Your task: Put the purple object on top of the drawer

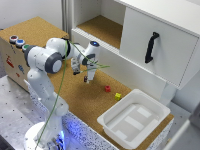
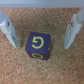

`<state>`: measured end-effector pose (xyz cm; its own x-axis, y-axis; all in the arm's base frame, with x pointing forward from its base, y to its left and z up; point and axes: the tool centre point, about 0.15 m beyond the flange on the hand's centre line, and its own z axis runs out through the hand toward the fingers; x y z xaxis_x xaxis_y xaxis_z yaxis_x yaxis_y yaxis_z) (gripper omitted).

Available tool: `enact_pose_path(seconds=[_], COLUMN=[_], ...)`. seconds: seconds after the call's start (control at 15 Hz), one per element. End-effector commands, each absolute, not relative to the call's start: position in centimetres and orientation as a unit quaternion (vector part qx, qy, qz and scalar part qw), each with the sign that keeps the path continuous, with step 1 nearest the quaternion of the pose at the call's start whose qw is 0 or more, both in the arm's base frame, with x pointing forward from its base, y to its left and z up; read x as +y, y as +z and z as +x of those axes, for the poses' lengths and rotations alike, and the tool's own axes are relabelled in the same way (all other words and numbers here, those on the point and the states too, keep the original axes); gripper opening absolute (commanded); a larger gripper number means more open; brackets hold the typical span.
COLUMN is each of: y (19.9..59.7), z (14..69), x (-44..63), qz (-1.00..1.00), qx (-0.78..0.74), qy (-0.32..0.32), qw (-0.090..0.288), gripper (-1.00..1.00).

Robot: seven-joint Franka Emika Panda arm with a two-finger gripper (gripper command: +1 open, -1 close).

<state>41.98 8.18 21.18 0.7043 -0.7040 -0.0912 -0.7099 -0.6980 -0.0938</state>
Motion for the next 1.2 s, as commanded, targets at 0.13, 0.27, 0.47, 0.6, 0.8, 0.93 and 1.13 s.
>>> enact_pose_path(seconds=[0.13, 0.27, 0.47, 0.6, 0.8, 0.93, 1.13], y=[20.1, 20.4, 20.3, 20.5, 20.8, 21.1, 22.4], z=[41.7, 41.5, 41.4, 41.7, 42.1, 42.2, 42.4], x=[10.7, 10.8, 11.0, 11.0, 11.1, 11.1, 11.0], qz=[-0.922, -0.919, -0.918, -0.919, -0.921, -0.925, -0.933], qx=[0.382, 0.39, 0.393, 0.391, 0.386, 0.378, 0.357], qy=[0.027, 0.016, 0.02, 0.016, 0.008, 0.004, 0.001], qw=[0.058, 0.054, 0.055, 0.053, 0.048, 0.04, 0.042], gripper=[1.0, -1.0, -1.0, -1.0, -1.0, -1.0, -1.0])
